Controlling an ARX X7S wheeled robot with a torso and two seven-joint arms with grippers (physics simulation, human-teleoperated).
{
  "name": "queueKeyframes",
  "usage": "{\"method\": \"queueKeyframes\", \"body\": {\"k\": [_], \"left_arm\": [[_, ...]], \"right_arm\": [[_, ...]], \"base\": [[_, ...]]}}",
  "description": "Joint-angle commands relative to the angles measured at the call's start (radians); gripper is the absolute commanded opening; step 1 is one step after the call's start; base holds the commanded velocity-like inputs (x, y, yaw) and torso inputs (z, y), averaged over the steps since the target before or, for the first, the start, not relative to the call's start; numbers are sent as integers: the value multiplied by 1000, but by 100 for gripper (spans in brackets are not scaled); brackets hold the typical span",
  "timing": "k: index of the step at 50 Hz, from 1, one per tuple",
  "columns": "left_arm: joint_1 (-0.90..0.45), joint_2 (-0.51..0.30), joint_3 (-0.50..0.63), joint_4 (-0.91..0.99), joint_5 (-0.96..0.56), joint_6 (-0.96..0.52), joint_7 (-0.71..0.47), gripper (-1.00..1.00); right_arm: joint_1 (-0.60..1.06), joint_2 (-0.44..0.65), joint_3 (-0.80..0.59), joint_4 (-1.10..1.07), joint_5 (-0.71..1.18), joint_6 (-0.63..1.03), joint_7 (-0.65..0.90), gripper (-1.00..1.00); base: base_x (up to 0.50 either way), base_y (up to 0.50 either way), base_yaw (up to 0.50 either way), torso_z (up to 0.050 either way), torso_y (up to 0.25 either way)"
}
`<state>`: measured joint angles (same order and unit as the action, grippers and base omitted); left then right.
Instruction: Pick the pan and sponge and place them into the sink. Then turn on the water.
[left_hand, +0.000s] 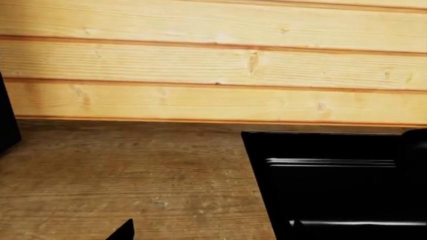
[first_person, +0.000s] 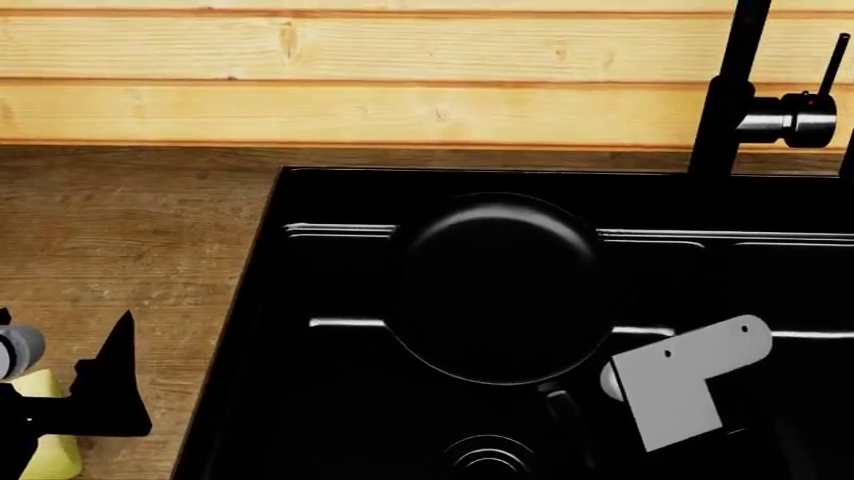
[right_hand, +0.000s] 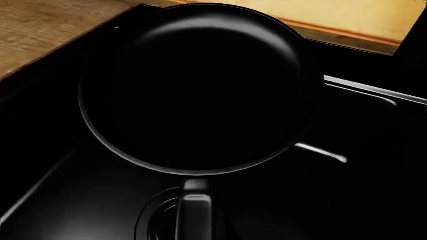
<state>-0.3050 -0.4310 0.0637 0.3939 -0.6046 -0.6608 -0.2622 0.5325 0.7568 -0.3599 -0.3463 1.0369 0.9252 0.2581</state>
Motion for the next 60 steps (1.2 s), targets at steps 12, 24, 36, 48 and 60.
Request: {"method": "queueKeyframes", "body": {"k": [12,24,36,48,60], "left_arm": [[6,-1,0,-2,-1,8,-9,100],[18,-10,-13,0,-12,14,-4,100],[16,-8,-4,-3,-10,14,-9,100],[20,-13,-8,-5,-14,18,-8,100],[14,-8,-1,-10,-11,19,-16,100]], "right_arm": [[95,-106,-198,293,-268,-212,-319,-100],[101,-172,-258,492,-364,-361,-441,-100],[107,-223,-283,642,-394,-404,-486,-100],[132,-280,-313,800,-433,-462,-544,-100],[118,-280,-317,807,-428,-457,-548,-100]], "base": [[0,0,0,1,2],[0,0,0,0,2],[0,0,0,1,2],[0,0,0,1,2],[0,0,0,0,1]]}}
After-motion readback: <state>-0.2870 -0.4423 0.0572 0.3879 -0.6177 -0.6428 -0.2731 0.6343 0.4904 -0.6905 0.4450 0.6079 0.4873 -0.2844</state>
